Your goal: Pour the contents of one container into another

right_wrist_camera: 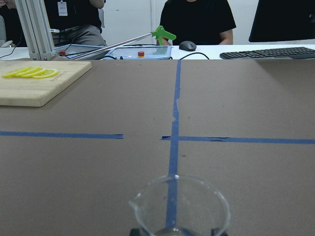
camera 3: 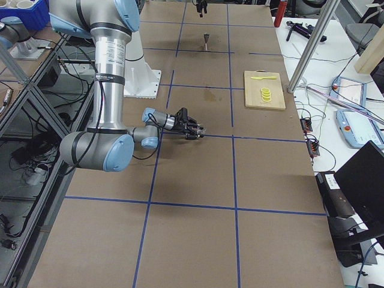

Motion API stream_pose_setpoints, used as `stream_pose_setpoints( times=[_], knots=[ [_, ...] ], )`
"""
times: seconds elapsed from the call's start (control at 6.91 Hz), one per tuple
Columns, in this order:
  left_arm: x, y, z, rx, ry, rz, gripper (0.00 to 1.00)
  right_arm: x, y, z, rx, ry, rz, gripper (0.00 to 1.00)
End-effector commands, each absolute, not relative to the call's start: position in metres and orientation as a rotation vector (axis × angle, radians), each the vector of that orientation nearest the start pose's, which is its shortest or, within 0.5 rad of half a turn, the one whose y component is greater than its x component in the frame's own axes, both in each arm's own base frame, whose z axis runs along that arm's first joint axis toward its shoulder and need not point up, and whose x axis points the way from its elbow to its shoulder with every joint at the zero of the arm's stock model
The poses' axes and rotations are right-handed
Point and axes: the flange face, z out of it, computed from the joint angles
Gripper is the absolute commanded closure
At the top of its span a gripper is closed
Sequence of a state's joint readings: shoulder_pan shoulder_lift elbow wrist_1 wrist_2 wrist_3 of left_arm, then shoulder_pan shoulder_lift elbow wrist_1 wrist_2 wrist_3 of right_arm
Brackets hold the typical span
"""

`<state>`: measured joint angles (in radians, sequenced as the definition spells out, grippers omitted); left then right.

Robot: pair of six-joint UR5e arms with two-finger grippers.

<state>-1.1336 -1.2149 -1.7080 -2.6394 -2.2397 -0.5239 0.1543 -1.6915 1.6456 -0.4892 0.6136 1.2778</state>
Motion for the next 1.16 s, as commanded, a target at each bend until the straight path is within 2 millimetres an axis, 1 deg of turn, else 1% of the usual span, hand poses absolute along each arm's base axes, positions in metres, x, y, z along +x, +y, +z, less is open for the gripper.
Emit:
stream_pose_setpoints(
  times=[0.0, 0.14, 0.43, 0.58, 0.72, 0.87, 1.01],
  knots=[
    [0.087, -0.356, 0.622, 0.439, 0.93, 0.203, 0.0, -0.401, -0.28, 0.55, 1.052, -0.725, 0.372, 0.71],
    [0.087, -0.356, 0.621, 0.439, 0.931, 0.203, 0.0, -0.402, -0.28, 0.556, 1.05, -0.714, 0.365, 0.7],
    [0.087, -0.356, 0.621, 0.44, 0.93, 0.202, 0.0, -0.402, -0.28, 0.56, 1.05, -0.706, 0.36, 0.7],
    [0.087, -0.356, 0.622, 0.439, 0.928, 0.201, 0.0, -0.401, -0.28, 0.562, 1.047, -0.705, 0.356, 0.65],
    [0.087, -0.357, 0.622, 0.44, 0.927, 0.2, 0.0, -0.401, -0.28, 0.562, 1.046, -0.705, 0.356, 0.52],
    [0.087, -0.357, 0.622, 0.44, 0.927, 0.2, 0.0, -0.401, -0.28, 0.562, 1.045, -0.706, 0.355, 0.28],
    [0.087, -0.357, 0.622, 0.442, 0.927, 0.201, 0.0, -0.401, -0.279, 0.562, 1.044, -0.706, 0.355, 0.1]
  ],
)
